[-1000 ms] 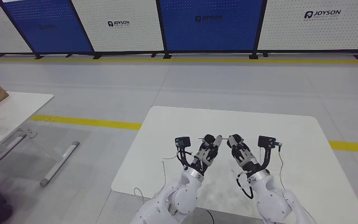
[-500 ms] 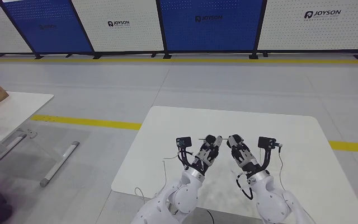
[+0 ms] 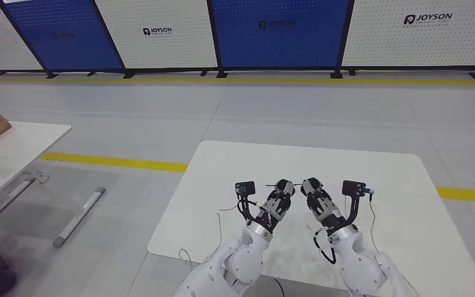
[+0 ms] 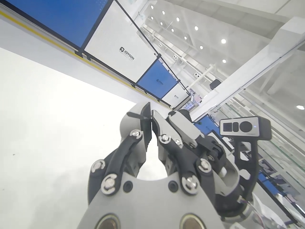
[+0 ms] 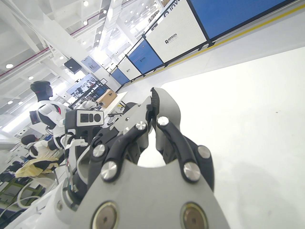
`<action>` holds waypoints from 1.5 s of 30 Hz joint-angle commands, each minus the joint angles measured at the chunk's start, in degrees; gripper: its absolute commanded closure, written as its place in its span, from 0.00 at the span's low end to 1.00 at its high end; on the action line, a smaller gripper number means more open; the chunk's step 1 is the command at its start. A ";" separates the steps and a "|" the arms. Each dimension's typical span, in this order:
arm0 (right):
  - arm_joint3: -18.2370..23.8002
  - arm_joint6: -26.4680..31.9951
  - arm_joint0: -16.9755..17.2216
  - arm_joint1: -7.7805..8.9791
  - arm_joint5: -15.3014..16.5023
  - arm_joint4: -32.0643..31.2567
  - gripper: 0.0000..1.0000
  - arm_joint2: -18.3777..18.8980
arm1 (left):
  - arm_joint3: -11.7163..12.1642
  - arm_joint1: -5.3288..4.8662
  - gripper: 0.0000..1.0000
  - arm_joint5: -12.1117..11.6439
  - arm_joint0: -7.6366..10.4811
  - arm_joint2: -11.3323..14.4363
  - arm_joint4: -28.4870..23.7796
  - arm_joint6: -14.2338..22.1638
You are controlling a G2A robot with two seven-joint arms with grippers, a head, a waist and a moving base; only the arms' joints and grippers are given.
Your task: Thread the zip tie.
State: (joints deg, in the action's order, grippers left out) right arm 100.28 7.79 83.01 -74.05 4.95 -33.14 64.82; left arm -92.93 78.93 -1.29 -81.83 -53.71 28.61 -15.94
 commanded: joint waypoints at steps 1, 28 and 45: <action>-0.01 0.36 -0.07 -0.01 0.09 0.06 1.00 -0.01 | -0.02 0.01 1.00 -0.09 -0.04 -0.04 0.17 0.03; 0.60 0.18 1.28 -0.03 1.00 1.76 0.58 1.80 | 0.66 0.94 1.00 2.13 0.15 0.16 0.26 -2.33; 0.38 -0.43 1.49 -0.13 1.18 0.72 1.00 2.15 | 0.26 1.39 1.00 1.06 -0.46 0.31 0.16 -3.43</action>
State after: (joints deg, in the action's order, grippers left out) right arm 100.63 7.32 84.50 -74.18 6.11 -32.38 66.94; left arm -92.63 80.32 -0.16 -82.25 -53.40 28.65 -19.41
